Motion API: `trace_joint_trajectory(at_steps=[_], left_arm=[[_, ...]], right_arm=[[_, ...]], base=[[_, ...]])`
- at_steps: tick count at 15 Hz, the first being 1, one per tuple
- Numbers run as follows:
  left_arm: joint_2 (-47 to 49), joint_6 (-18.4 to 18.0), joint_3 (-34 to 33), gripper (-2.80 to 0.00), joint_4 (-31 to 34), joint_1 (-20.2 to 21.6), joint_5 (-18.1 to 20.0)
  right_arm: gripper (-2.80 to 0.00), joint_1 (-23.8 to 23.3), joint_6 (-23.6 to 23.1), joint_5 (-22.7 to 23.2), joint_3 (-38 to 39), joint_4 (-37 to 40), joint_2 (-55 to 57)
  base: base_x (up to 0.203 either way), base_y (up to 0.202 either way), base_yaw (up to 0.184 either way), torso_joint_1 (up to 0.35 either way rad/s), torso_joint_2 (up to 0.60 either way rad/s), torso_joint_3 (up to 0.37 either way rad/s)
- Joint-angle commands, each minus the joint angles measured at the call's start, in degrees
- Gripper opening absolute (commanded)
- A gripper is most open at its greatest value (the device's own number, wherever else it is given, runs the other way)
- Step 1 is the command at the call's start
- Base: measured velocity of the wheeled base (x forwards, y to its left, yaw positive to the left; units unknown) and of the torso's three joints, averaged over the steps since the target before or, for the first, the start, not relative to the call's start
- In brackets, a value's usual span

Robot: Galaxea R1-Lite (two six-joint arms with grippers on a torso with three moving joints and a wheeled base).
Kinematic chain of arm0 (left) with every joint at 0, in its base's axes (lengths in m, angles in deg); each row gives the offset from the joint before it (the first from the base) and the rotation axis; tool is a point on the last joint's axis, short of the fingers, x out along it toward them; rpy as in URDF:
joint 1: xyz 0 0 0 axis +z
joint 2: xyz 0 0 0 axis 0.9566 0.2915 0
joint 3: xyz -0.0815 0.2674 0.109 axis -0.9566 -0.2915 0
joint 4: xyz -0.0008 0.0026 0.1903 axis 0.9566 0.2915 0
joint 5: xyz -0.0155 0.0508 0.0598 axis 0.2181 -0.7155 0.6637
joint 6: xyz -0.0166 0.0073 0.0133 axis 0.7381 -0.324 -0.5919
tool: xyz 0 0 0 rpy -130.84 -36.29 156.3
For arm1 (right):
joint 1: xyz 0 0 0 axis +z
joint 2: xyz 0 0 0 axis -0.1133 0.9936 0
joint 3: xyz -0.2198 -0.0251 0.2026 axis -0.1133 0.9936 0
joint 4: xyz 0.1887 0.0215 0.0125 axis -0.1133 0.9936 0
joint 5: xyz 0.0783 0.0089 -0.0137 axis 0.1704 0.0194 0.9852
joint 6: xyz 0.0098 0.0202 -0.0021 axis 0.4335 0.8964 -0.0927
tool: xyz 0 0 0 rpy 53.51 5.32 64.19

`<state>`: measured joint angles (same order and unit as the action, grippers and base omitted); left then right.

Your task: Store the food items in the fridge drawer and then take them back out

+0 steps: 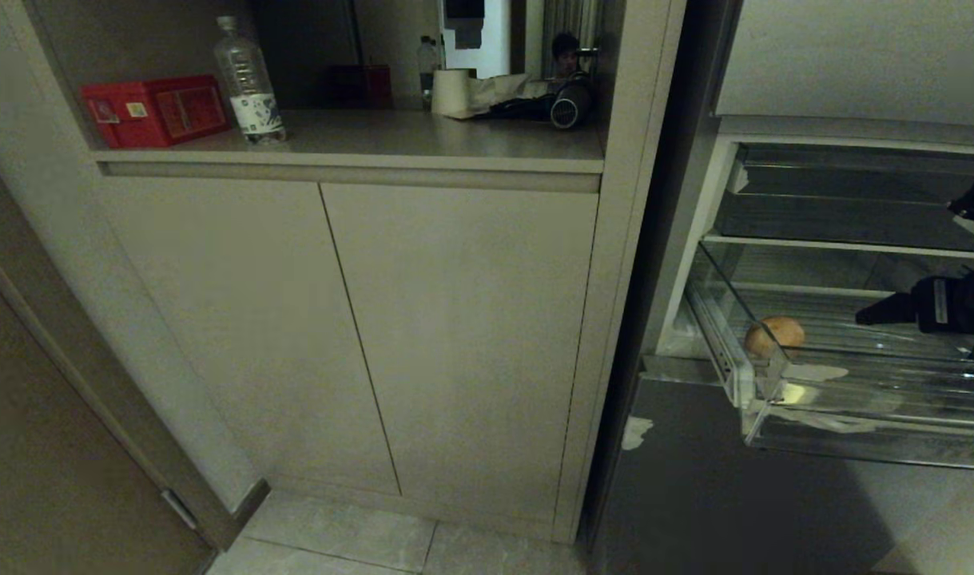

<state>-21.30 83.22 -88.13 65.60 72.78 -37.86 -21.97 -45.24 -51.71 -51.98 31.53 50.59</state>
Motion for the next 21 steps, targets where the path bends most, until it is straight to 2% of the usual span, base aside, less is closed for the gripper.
trace_joint_trajectory(at_steps=[1, 7, 8, 12, 17, 20, 21], left_arm=[[0.1, 0.0, 0.0, -2.8, 0.0, 0.0, 0.0], [0.1, 0.0, 0.0, -2.8, 0.0, 0.0, 0.0], [0.1, 0.0, 0.0, -2.8, 0.0, 0.0, 0.0], [0.1, 0.0, 0.0, -2.8, 0.0, 0.0, 0.0], [0.1, 0.0, 0.0, -2.8, 0.0, 0.0, 0.0], [0.1, 0.0, 0.0, -2.8, 0.0, 0.0, 0.0], [0.1, 0.0, 0.0, -2.8, 0.0, 0.0, 0.0]], right_arm=[[0.0, 0.1, 0.0, 0.8, -0.3, 0.0, 2.2], [0.0, 0.5, 0.4, 3.2, -0.6, -0.8, 1.0], [-2.8, 1.1, 0.5, 3.1, -0.9, -2.0, 1.5], [-2.8, 2.7, 1.7, 3.1, -1.3, -2.9, 4.2], [-2.8, 5.0, 2.6, 2.9, -1.6, -8.8, 9.3], [-2.8, 5.5, 3.1, 2.1, -6.6, -8.8, 12.4], [-0.41, 6.0, 3.2, 1.2, -8.5, -8.2, 13.8]], base=[[0.0, 0.0, 0.0, 0.0, 0.0, 0.0], [0.0, 0.0, 0.0, 0.0, 0.0, 0.0], [0.0, 0.0, 0.0, 0.0, 0.0, 0.0], [0.0, 0.0, 0.0, 0.0, 0.0, 0.0], [0.0, 0.0, 0.0, 0.0, 0.0, 0.0], [0.0, 0.0, 0.0, 0.0, 0.0, 0.0], [0.0, 0.0, 0.0, 0.0, 0.0, 0.0]])
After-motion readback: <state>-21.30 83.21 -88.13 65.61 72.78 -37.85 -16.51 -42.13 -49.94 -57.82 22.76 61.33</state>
